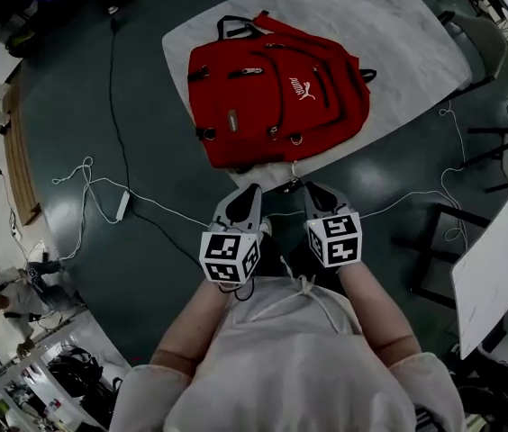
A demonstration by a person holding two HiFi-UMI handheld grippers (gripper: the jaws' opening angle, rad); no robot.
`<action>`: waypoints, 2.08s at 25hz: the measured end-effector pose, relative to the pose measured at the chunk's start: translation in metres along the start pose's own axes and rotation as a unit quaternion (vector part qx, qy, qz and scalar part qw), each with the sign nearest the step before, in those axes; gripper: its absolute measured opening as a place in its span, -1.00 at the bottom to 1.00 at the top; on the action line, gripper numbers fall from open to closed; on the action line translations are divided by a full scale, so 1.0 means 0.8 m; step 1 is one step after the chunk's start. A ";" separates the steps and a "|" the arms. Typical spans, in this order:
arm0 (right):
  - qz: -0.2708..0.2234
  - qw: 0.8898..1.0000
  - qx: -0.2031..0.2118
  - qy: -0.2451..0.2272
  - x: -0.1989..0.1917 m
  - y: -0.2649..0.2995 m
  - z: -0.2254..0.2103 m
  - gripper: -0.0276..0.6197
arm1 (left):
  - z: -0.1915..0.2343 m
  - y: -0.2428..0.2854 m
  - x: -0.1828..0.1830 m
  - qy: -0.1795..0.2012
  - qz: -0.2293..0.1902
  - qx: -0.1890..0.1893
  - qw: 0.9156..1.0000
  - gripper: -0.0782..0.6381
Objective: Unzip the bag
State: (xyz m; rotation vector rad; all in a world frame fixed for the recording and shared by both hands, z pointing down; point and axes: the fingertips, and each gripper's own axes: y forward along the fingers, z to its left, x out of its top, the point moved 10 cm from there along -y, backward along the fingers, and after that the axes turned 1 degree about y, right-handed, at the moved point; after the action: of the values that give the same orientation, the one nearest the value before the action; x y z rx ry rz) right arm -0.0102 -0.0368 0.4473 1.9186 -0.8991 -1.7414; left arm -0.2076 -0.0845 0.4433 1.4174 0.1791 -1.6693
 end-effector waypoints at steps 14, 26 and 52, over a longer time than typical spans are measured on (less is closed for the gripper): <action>0.110 0.993 0.014 0.030 -0.022 0.119 -0.037 -0.82 | 0.051 0.115 -0.043 -0.038 0.072 0.020 0.997 -0.72; 0.159 0.986 0.017 0.044 -0.023 0.157 -0.034 -0.67 | 0.060 0.157 -0.063 -0.039 0.126 0.040 0.990 -0.72; 0.209 0.970 0.110 -0.052 -0.016 0.150 -0.101 -0.82 | 0.050 0.181 -0.069 -0.015 0.202 0.114 0.973 -0.72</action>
State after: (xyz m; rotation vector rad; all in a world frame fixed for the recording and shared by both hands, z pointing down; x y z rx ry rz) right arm 0.0454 -0.1241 0.5495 1.6160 -1.4686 -1.5482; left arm -0.1389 -0.1634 0.5641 1.4778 -0.3104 -1.4021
